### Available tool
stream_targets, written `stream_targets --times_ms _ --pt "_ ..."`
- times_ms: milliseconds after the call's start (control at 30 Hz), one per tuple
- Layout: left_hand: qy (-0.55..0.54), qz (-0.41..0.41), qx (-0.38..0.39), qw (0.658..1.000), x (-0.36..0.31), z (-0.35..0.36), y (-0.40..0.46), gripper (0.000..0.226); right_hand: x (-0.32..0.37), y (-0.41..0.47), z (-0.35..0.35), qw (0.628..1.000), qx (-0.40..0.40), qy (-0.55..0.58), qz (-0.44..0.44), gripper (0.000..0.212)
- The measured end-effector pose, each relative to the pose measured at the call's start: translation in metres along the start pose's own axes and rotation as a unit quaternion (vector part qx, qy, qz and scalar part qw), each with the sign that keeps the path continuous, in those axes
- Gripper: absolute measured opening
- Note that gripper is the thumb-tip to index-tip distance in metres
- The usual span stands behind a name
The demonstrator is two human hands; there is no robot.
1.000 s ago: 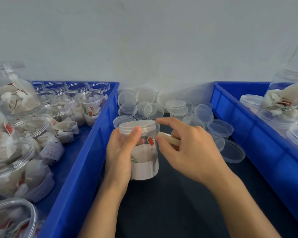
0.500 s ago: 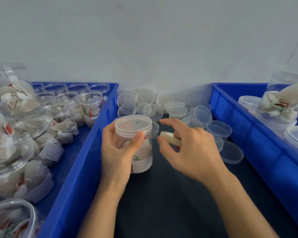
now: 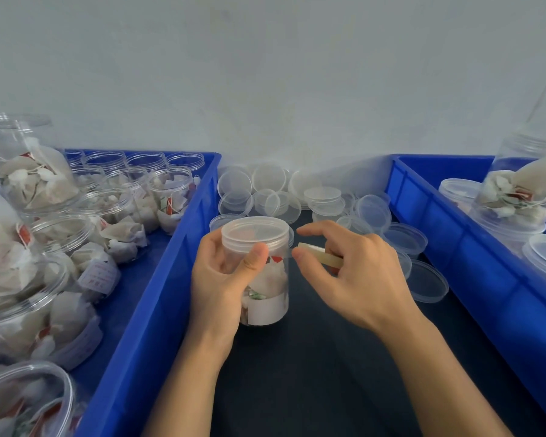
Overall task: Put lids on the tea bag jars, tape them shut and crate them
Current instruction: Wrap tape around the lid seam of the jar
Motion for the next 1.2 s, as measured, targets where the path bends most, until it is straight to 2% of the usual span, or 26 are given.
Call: stream_targets --times_ms 300,500,633,700,833,967,1100,1200 --pt "0.02 -0.04 0.048 0.998 0.002 0.001 -0.001 0.069 -0.002 0.001 -0.001 1.0 0.01 0.012 0.011 0.047" --pt "0.045 -0.076 0.088 0.992 0.003 0.001 -0.003 0.063 -0.002 0.001 0.001 0.998 0.054 0.006 0.02 0.036" --pt "0.101 -0.069 0.065 0.99 0.004 0.007 -0.001 0.076 0.001 0.002 0.001 0.998 0.053 -0.014 0.003 0.031" --pt "0.124 -0.062 0.043 0.989 0.004 0.007 0.0 0.068 0.001 0.002 0.0 0.998 0.054 -0.011 0.004 0.029" --pt "0.163 -0.068 0.019 0.984 0.001 0.005 0.002 0.065 -0.004 0.003 -0.003 0.993 0.112 0.031 0.02 0.023" --pt "0.195 -0.056 0.039 0.978 -0.006 0.005 0.001 0.063 -0.009 0.003 -0.009 0.987 0.144 0.06 0.03 0.017" --pt "0.184 -0.037 0.028 0.982 -0.009 0.004 0.002 0.085 -0.005 0.003 -0.011 0.989 0.143 0.041 0.026 0.018" --pt "0.183 -0.029 0.041 0.982 -0.009 0.007 -0.001 0.074 -0.001 0.004 -0.011 0.99 0.138 0.021 0.022 0.02"
Point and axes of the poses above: each hand's wrist, its own y-axis towards the middle knuckle, its own z-axis out of the palm, x = y × z, the point moved 1 cm from there along y, towards the middle knuckle, and after that the axes turned 13 degrees about -z, right-handed, at the moved point
